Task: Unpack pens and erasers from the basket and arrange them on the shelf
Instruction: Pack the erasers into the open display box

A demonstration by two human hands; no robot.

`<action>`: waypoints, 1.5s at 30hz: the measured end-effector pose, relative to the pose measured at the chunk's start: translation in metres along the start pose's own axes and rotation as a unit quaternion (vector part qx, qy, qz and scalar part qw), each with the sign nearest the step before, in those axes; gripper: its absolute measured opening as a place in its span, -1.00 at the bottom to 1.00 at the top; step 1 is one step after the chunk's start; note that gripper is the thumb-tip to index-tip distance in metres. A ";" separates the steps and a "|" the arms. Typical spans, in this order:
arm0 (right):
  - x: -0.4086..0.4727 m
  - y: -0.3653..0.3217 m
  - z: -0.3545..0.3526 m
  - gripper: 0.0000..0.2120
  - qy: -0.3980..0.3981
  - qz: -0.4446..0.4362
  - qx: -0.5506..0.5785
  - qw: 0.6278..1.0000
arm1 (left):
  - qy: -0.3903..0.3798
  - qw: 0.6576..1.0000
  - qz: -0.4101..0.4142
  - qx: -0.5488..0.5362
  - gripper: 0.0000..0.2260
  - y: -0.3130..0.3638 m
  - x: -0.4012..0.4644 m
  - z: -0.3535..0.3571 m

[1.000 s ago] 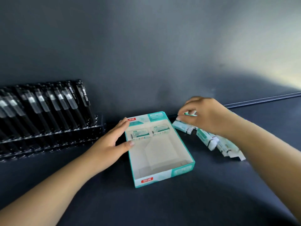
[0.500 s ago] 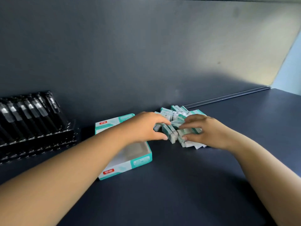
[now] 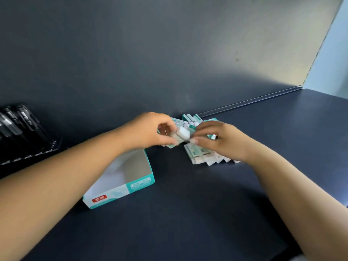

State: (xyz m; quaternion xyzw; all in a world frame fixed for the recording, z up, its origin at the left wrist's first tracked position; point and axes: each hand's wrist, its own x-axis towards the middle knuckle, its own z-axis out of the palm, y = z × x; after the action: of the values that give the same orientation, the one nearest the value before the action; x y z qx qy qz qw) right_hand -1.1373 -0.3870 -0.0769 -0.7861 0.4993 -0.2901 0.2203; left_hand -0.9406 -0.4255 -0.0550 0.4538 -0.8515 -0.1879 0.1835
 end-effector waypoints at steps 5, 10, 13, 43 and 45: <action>-0.005 -0.043 0.005 -0.84 0.040 0.025 0.266 0.963 | 0.085 0.878 -0.165 -0.440 -0.92 0.026 -0.034 -0.004; -0.006 -0.073 0.028 -0.80 0.003 -0.013 0.269 0.963 | 0.109 0.777 -0.206 -0.585 -0.87 0.033 -0.067 -0.006; -0.004 -0.083 0.034 -0.75 -0.052 -0.006 0.304 0.951 | 0.096 0.770 -0.201 -0.597 -0.90 0.029 -0.084 -0.014; 0.077 -0.114 0.081 -0.70 -0.050 -0.017 0.027 0.998 | 0.284 0.908 -0.153 -0.269 -0.73 -0.102 -0.158 -0.039; 0.077 -0.109 0.081 -0.73 -0.062 -0.012 -0.020 0.998 | 0.337 0.906 -0.160 -0.202 -0.75 -0.111 -0.158 -0.032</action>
State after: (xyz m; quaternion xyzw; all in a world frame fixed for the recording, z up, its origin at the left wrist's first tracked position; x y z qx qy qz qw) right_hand -0.9854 -0.4087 -0.0493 -0.8130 0.4809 -0.2334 0.2311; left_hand -0.7650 -0.3550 -0.1038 0.5739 -0.5987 -0.2187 0.5142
